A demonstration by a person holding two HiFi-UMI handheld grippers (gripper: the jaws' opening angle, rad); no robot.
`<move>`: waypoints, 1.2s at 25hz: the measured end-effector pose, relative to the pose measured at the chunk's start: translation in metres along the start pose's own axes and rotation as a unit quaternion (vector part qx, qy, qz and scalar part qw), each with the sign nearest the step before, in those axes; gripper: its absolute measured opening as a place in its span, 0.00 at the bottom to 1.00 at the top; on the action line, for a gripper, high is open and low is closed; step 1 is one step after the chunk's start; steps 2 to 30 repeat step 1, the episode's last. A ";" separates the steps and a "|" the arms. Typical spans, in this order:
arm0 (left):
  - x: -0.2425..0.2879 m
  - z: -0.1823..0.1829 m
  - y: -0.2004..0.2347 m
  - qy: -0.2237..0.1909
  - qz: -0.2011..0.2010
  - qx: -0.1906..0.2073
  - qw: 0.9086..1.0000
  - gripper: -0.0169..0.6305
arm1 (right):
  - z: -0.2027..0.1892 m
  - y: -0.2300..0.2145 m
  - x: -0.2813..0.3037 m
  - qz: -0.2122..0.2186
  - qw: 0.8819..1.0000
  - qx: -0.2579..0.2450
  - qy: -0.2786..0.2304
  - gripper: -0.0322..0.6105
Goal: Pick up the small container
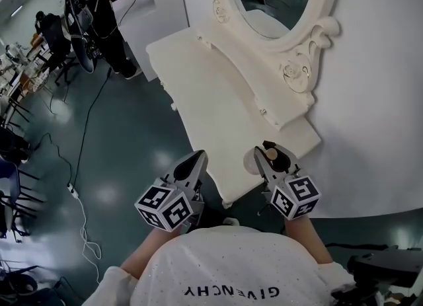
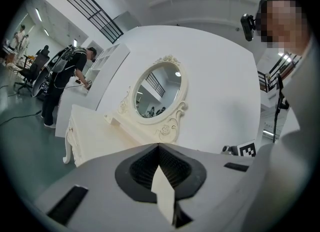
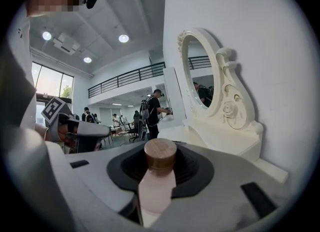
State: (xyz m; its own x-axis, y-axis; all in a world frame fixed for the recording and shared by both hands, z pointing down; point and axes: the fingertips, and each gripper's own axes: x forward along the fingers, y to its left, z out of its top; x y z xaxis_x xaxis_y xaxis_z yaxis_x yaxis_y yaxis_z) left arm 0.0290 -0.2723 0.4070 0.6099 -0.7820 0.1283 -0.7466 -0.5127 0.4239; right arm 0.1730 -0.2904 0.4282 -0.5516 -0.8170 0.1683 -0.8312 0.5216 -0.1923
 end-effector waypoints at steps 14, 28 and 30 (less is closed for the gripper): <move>0.000 0.001 0.001 -0.001 0.001 -0.001 1.000 0.03 | 0.000 0.000 0.001 0.001 1.000 -0.002 0.000 0.23; 0.000 0.001 0.001 -0.001 0.001 -0.001 1.000 0.03 | 0.000 0.000 0.001 0.001 1.000 -0.002 0.000 0.23; 0.000 0.001 0.001 -0.001 0.001 -0.001 1.000 0.03 | 0.000 0.000 0.001 0.001 1.000 -0.002 0.000 0.23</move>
